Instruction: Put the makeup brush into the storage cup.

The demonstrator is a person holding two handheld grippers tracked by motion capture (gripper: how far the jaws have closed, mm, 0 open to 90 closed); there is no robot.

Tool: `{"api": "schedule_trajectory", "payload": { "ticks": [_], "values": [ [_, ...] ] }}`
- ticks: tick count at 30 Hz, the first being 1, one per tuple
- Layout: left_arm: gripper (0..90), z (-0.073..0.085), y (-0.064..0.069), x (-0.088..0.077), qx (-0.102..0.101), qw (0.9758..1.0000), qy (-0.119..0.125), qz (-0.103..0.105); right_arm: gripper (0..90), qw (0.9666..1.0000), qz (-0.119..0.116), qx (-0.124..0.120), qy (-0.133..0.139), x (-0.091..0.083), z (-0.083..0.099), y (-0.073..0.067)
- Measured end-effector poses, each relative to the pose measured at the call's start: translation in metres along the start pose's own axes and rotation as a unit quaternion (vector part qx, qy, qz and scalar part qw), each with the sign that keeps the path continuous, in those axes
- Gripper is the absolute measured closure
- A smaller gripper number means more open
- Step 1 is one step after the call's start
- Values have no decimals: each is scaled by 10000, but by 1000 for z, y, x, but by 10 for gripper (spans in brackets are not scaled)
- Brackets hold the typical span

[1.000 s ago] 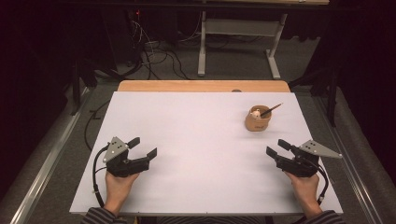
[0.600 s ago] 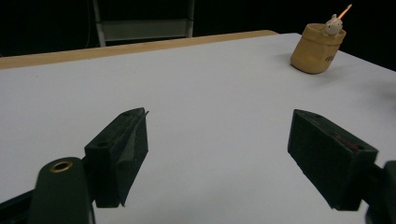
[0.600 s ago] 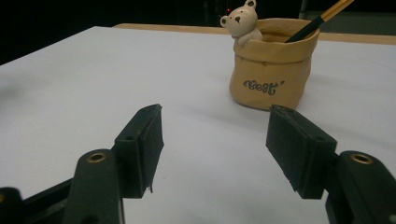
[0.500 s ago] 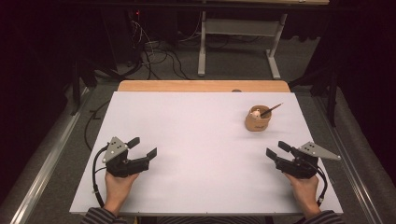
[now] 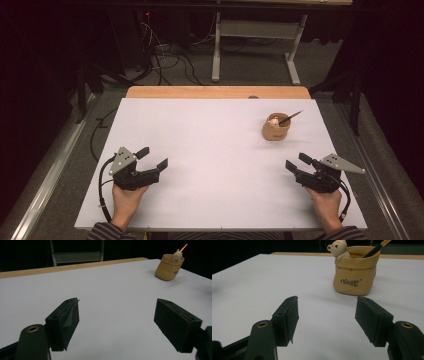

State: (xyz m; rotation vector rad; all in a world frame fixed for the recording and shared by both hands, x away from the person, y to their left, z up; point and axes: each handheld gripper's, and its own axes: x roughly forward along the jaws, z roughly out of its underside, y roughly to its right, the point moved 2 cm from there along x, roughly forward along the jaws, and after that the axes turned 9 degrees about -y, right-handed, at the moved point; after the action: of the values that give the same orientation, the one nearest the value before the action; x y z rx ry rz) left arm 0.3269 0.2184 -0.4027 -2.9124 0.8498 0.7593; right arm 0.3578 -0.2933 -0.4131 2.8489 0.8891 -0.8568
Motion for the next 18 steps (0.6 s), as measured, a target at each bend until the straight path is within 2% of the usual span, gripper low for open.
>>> {"api": "schedule_trajectory", "payload": {
  "ticks": [18],
  "values": [
    [210, 0, 0, 0, 8, 10000, -2, -19, 362, 10000, 54, 7, 29, -1, 1, 0]
  ]
}}
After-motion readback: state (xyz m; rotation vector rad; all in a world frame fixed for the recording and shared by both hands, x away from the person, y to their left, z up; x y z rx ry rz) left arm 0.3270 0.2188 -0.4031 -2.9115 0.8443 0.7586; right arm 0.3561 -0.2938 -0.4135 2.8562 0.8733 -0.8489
